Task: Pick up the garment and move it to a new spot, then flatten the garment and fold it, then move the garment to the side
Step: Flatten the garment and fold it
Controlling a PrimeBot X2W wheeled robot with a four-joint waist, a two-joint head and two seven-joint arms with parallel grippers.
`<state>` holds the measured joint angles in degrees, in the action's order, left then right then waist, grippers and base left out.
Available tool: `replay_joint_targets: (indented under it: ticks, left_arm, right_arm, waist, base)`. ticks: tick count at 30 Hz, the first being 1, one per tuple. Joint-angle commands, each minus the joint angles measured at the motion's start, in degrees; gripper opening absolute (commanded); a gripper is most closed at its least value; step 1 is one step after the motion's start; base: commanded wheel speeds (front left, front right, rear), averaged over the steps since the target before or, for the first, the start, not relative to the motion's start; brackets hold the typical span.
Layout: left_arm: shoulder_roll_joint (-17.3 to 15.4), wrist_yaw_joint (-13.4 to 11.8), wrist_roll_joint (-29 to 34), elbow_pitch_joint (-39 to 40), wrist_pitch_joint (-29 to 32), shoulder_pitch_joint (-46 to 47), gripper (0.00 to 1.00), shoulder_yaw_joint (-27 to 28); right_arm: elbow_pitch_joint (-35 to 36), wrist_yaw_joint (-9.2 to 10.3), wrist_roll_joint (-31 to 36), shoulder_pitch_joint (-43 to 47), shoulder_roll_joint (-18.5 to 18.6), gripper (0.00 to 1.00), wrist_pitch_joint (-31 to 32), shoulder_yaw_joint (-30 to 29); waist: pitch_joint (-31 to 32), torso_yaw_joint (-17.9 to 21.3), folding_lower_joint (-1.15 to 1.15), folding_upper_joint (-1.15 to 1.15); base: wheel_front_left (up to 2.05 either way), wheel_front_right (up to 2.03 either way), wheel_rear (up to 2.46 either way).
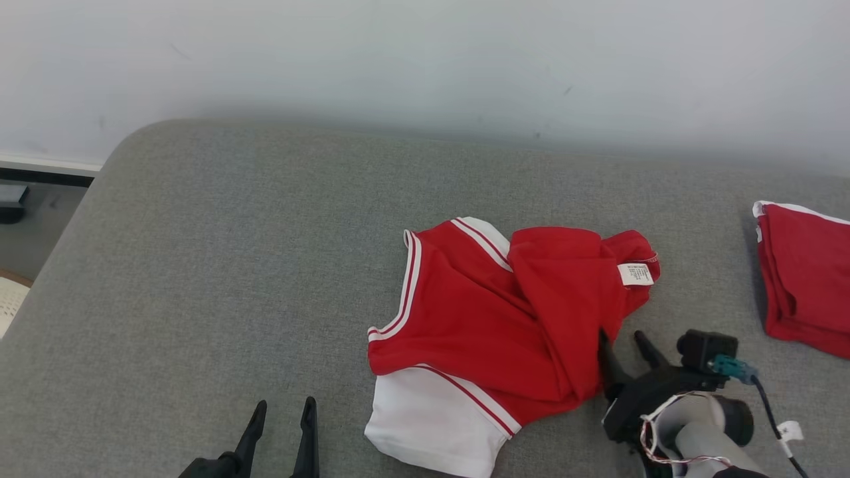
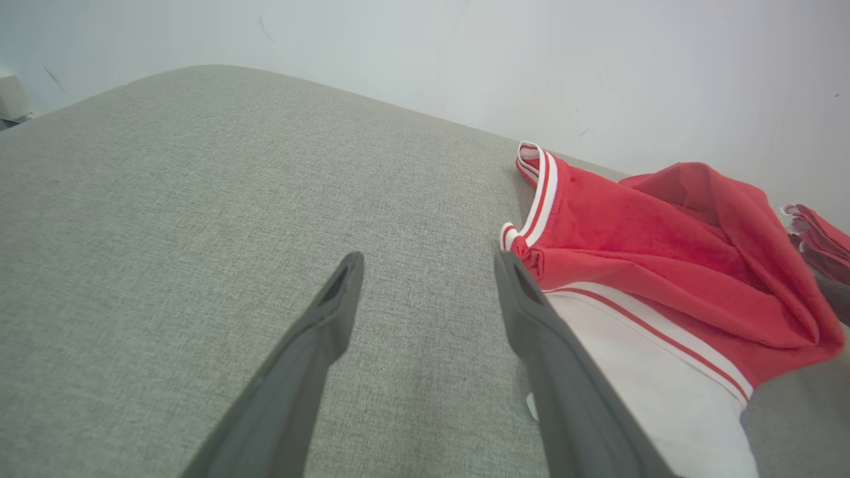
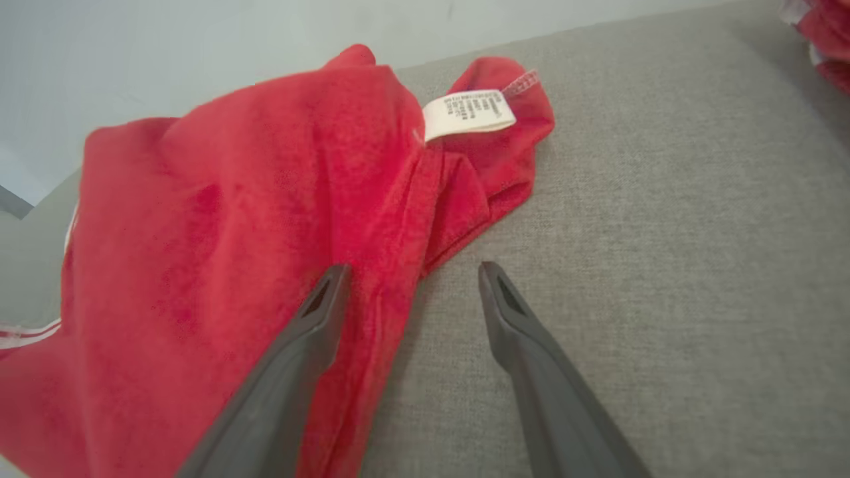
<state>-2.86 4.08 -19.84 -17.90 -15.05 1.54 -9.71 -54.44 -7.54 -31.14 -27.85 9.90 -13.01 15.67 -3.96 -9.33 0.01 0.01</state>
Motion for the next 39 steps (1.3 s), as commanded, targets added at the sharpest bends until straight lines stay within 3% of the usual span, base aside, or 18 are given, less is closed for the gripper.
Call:
replay_joint_targets:
  ticks: [1,2,3,12,20,26,29,30,31,32,33,39]
  left_arm:
    - [-0.1,0.2,0.4,-0.2,-0.2,0.6,1.0,-0.1]
    - [-0.1,0.2,0.4,-0.3,-0.2,0.7,1.0,-0.1]
    - [-0.1,0.2,0.4,-0.3,-0.2,0.8,1.0,-0.1]
    - [-0.1,0.3,1.0,-0.7,-0.2,-1.7,1.0,0.2]
    - [-0.1,0.1,0.5,-0.3,-0.2,-3.9,1.0,0.4]
    - [-0.1,0.3,0.6,0.0,-0.2,-3.8,1.0,0.7]
    - [-0.1,0.4,0.7,0.0,-0.2,-3.4,1.0,0.6]
    - [-0.1,0.3,0.7,-0.1,-0.2,-3.3,1.0,0.5]
    - [-0.1,0.3,0.7,-0.1,-0.2,-3.3,1.0,0.5]
    - [-0.1,0.3,0.8,-0.2,-0.2,-3.1,1.0,0.4]
    - [-0.1,0.4,0.7,-0.2,-0.2,-3.0,1.0,0.4]
    - [-0.1,0.5,0.9,-0.5,-0.2,-2.8,1.0,0.8]
  right_arm:
    - [-0.2,0.15,-1.5,0.4,-0.7,0.93,0.5,0.1]
    - [-0.5,0.14,-2.1,0.4,-1.1,0.51,0.8,0.7]
    - [-0.6,0.14,-2.7,0.2,-1.3,0.0,0.7,1.3]
    - [3.8,0.14,-2.5,3.0,0.2,0.0,-2.1,3.3]
    - [26.2,0.14,1.2,20.4,0.5,0.0,-2.2,-0.2]
    - [41.5,0.14,5.1,33.3,-2.5,0.0,5.2,0.8]
    - [45.5,0.15,6.7,37.3,-3.7,0.0,9.8,0.7]
    - [46.6,0.15,7.7,37.7,-4.0,0.51,10.4,0.1]
    - [46.6,0.15,7.7,37.7,-4.0,0.51,10.4,0.1]
    - [47.7,0.15,8.4,38.1,-4.2,0.96,10.8,-0.4]
    - [48.6,0.14,8.9,38.6,-4.5,1.0,11.3,-0.9]
    - [55.5,0.14,11.0,40.0,-4.4,1.0,12.7,-4.5]
  waist:
    - [0.0,-0.2,-0.01,-0.01]
    - [0.0,-0.3,-0.01,-0.01]
    - [0.1,-0.3,-0.01,-0.01]
    - [2.4,0.2,-0.01,-0.01]
    - [4.6,1.9,-0.01,-0.01]
    - [4.3,3.2,-0.01,-0.01]
    - [4.0,3.6,-0.01,-0.01]
    - [3.9,3.7,-0.01,-0.01]
    - [3.9,3.7,-0.01,-0.01]
    - [3.8,3.7,-0.01,-0.01]
    - [3.7,3.7,-0.01,-0.01]
    - [3.8,3.6,-0.01,-0.01]
  base:
    - [0.0,0.0,0.0]
    - [0.0,0.0,0.0]
    - [0.0,0.0,0.0]
    - [0.0,0.0,0.0]
    - [0.0,0.0,0.0]
    - [0.0,0.0,0.0]
    - [0.0,0.0,0.0]
    - [0.0,0.0,0.0]
    - [0.0,0.0,0.0]
    - [0.0,0.0,0.0]
    - [0.0,0.0,0.0]
    - [0.0,0.0,0.0]
